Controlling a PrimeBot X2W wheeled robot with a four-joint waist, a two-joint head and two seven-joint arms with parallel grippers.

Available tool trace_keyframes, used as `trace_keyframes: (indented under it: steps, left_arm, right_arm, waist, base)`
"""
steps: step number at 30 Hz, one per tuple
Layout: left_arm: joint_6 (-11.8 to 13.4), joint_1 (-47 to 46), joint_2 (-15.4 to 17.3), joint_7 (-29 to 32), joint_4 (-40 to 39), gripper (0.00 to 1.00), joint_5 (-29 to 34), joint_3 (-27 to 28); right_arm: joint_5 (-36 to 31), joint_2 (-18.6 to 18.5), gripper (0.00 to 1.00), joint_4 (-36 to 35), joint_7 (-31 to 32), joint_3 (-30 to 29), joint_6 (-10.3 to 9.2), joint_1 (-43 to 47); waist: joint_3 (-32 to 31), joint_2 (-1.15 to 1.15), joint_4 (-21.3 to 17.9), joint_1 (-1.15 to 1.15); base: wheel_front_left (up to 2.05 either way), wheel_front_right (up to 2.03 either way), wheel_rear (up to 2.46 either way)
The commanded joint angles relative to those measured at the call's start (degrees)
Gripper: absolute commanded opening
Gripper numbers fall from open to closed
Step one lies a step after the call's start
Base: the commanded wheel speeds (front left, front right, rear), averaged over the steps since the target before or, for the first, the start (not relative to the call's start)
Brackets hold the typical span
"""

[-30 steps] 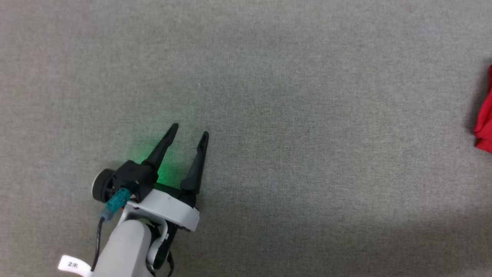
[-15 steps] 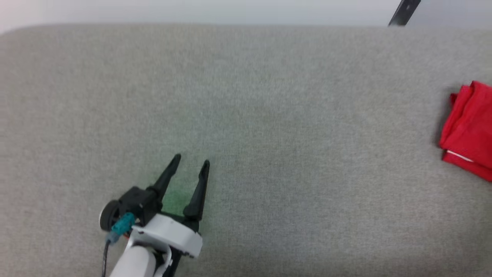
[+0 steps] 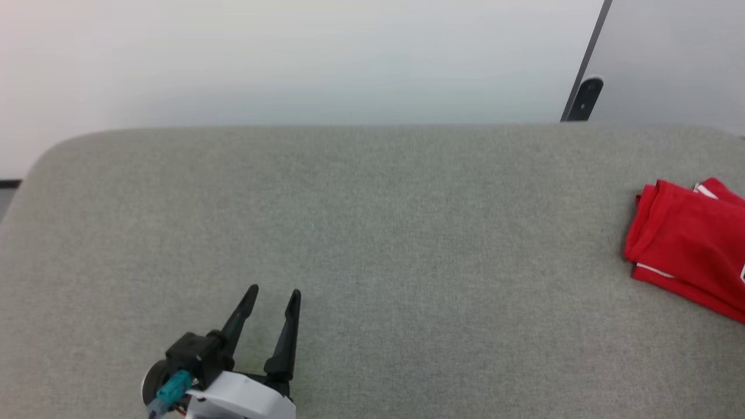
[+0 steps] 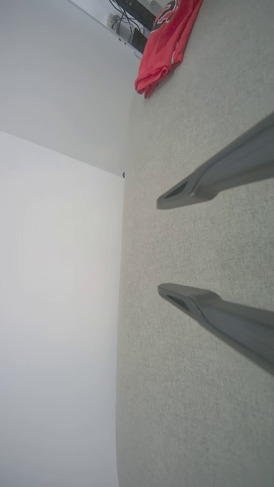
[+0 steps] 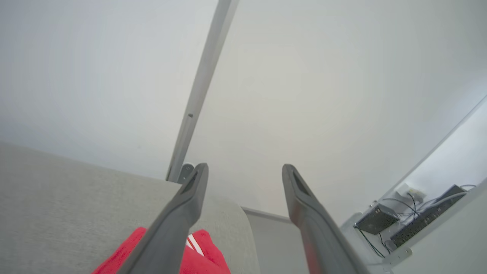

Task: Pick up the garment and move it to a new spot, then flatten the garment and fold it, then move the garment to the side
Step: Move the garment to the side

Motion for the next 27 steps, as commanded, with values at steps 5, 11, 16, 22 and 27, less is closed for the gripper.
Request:
trace_keyframes:
  steps: [5, 11, 16, 22, 27]
  left_arm:
    - [0.0, 2.4, -1.4, 0.0, -2.1, 1.0, 0.4, 1.9]
    - [0.0, 4.6, -2.7, 0.0, -4.3, 1.0, 0.6, 3.5]
    - [0.0, 5.6, -2.5, 0.0, -5.1, 1.0, 0.8, 4.0]
    - [0.0, 6.7, -1.5, 0.0, -6.2, 1.0, 0.3, 4.6]
    - [0.0, 7.6, -0.6, 0.0, -7.3, 1.0, 0.8, 5.1]
  right_arm:
    - [-5.7, 6.4, 1.0, -5.3, -12.4, -4.5, -0.07, 8.7]
    - [-10.9, 15.3, 1.0, -15.1, -14.5, -8.5, -0.07, 17.1]
    - [-12.3, 19.8, 1.0, -19.2, -14.4, -9.9, -0.07, 23.6]
    - [-13.1, 25.3, 1.0, -19.6, -14.4, -10.4, -0.07, 30.8]
    - [-12.5, 27.6, 1.0, -19.5, -14.4, -10.9, -0.07, 34.0]
  waist:
    - [-4.0, 0.0, 1.7, 0.0]
    - [-5.2, 0.0, 3.2, 0.0]
    - [-5.9, 0.0, 4.2, 0.0]
    - [-6.5, 0.0, 5.0, 0.0]
    - [-6.4, 0.0, 5.1, 0.0]
  base:
    - [0.0, 0.0, 0.0]
    - [0.0, 0.0, 0.0]
    - [0.0, 0.0, 0.0]
    - [0.0, 0.0, 0.0]
    - [0.0, 0.0, 0.0]
